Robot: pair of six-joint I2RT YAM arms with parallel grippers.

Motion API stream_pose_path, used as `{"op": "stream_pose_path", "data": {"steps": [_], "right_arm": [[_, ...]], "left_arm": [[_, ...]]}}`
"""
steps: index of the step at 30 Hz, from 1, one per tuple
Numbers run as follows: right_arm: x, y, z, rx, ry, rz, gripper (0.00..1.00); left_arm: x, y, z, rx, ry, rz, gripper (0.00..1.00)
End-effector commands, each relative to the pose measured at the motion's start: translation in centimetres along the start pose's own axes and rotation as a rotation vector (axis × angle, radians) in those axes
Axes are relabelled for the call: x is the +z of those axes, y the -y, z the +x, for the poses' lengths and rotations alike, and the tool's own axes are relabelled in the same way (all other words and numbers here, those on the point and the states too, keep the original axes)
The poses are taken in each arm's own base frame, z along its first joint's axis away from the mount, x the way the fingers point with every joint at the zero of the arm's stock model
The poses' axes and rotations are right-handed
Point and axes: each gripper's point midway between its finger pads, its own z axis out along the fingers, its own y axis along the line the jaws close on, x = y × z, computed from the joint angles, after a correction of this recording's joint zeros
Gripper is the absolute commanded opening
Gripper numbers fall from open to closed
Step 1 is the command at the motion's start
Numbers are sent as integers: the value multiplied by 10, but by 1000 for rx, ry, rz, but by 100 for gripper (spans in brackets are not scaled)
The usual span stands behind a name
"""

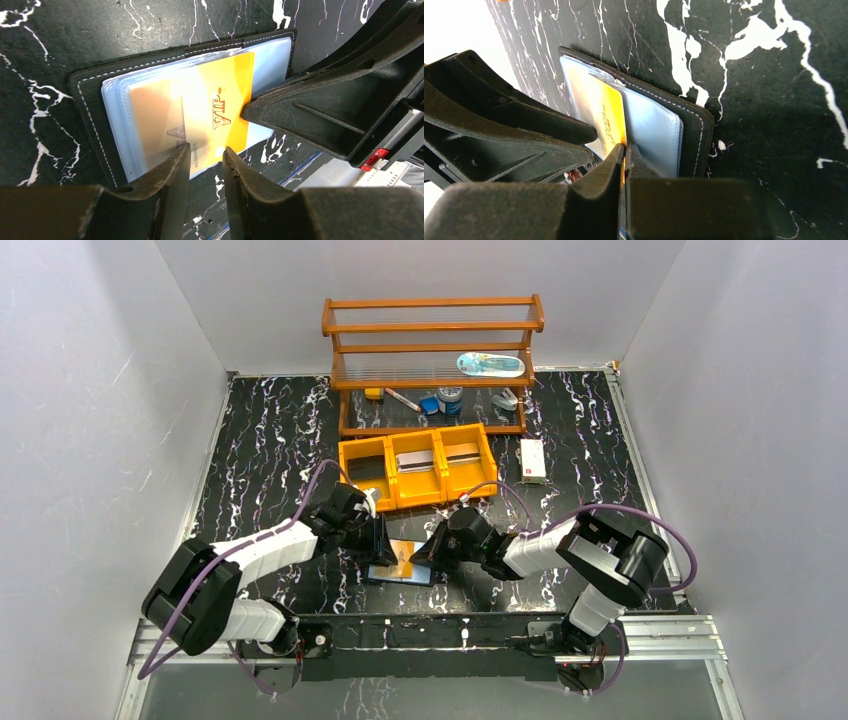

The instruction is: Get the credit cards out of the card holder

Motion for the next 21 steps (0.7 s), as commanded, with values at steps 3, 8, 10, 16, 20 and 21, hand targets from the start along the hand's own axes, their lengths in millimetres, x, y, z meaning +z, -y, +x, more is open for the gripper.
{"op": "stream_pose_path", "data": {"steps": [3, 8, 10, 16, 20, 21], "right_arm": [[1, -5, 0, 8, -4, -59, 15], [4, -6, 3, 29, -18, -94, 21], [5, -7, 5, 35, -26, -111, 21], [7, -15, 6, 19, -41, -151, 23], [7, -16, 6, 4, -41, -152, 23], [6, -14, 6, 6, -38, -145, 22]], "left_arm": [[8, -21, 20, -16, -59, -75, 28], [9, -21, 19, -18, -55, -82, 28], [9, -22, 20, -19, -62, -85, 27], [11, -22, 23, -21, -67, -83, 27], [11, -19, 21, -18, -64, -77, 27], [11, -19, 21, -17, -63, -76, 27]]}}
